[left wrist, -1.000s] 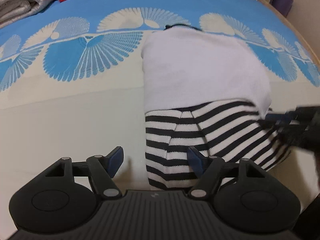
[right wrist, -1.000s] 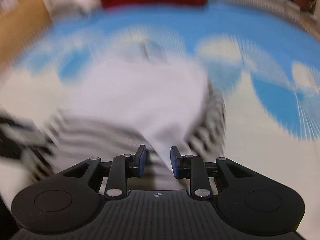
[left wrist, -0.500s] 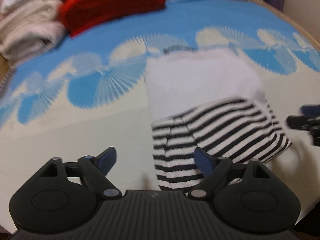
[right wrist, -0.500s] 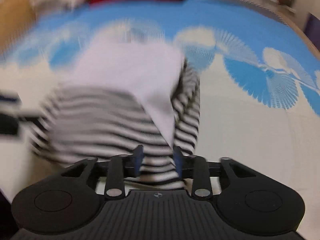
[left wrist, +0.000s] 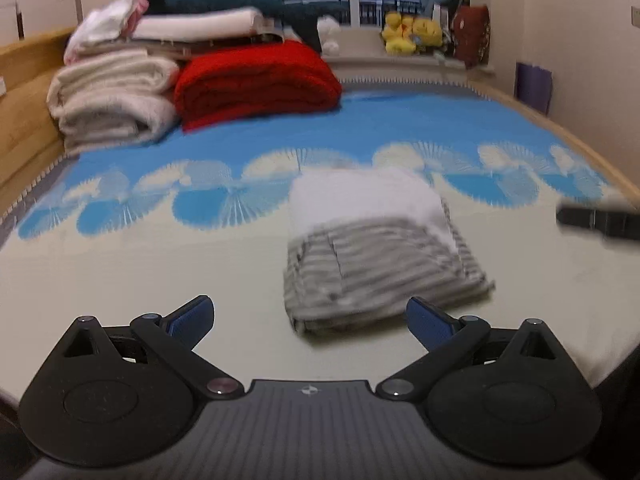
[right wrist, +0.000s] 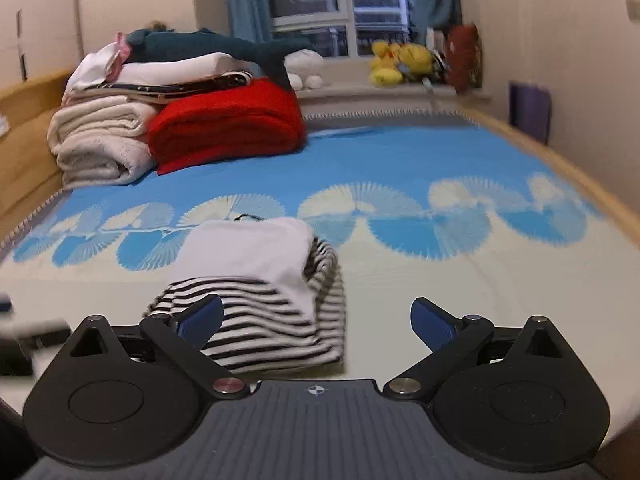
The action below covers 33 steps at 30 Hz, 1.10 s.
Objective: Fold small clothes
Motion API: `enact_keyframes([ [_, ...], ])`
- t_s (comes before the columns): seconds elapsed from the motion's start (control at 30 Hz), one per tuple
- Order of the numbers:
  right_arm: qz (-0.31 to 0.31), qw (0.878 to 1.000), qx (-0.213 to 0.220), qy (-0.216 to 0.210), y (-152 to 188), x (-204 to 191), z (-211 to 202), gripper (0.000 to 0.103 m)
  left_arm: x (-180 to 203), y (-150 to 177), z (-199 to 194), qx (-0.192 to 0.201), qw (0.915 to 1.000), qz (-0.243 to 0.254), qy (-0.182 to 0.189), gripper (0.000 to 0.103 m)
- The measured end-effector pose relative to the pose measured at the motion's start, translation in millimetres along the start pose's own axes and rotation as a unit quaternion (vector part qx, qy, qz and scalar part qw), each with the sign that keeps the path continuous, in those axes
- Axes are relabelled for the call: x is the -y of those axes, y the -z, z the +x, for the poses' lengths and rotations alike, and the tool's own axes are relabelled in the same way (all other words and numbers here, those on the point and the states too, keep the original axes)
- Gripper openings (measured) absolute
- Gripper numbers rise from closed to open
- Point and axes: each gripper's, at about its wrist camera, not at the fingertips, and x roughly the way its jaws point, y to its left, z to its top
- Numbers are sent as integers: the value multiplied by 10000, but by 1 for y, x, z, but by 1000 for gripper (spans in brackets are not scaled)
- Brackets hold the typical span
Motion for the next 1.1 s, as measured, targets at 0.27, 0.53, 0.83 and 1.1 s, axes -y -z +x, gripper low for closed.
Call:
enact_keyframes([
  [0.27,25,9988,-452,175,11,-13,17,100,-11,1,32,-455,9979,-447,-108,102],
  [0.53,-654,9965,-460,259,23,-35,20,100,-17,0,42,-653,9953,-717,19,102],
  [0.83,-772,9954,-516,250,25,-41,26,100,-13,-1,46,-685,9942,-805,176,102],
  [1.1,-748,9950,-636,159,26,-42,31,100,-3,0,48,-662,9953,-668,210,102],
])
